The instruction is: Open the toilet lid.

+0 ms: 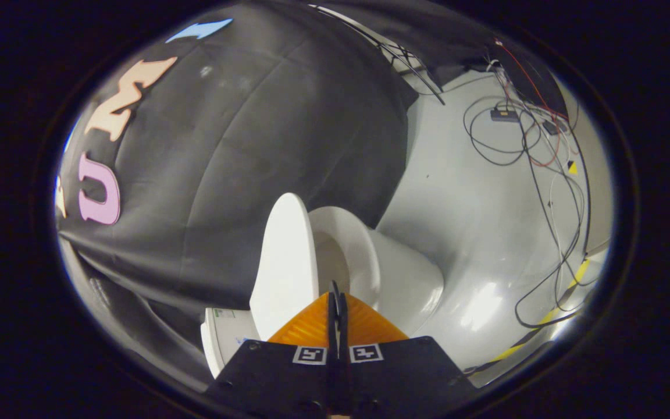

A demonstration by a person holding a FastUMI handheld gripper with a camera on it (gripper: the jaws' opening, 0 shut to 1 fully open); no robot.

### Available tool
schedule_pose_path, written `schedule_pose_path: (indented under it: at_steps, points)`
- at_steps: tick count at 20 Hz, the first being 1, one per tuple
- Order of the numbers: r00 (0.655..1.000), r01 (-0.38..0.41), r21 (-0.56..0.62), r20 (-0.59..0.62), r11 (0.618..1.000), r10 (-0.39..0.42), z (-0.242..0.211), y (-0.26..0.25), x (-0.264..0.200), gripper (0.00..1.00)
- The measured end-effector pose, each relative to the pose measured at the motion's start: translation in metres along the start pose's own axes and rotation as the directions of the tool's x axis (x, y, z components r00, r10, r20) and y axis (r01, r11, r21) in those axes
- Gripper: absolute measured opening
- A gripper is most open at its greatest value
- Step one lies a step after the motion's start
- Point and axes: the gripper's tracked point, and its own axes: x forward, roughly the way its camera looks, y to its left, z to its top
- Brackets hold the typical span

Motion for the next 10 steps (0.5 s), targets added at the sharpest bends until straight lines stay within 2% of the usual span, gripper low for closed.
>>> schedule_pose_path:
  at_steps: [5, 10]
  points:
    - [0.999, -0.006, -0.125, 0.051, 0.992, 0.013, -0.003, 0.043, -0.026, 0.0]
    - [0.99, 0.055, -0.211, 0.142, 0.976, -0.025, -0.013, 0.087, -0.051, 0.0]
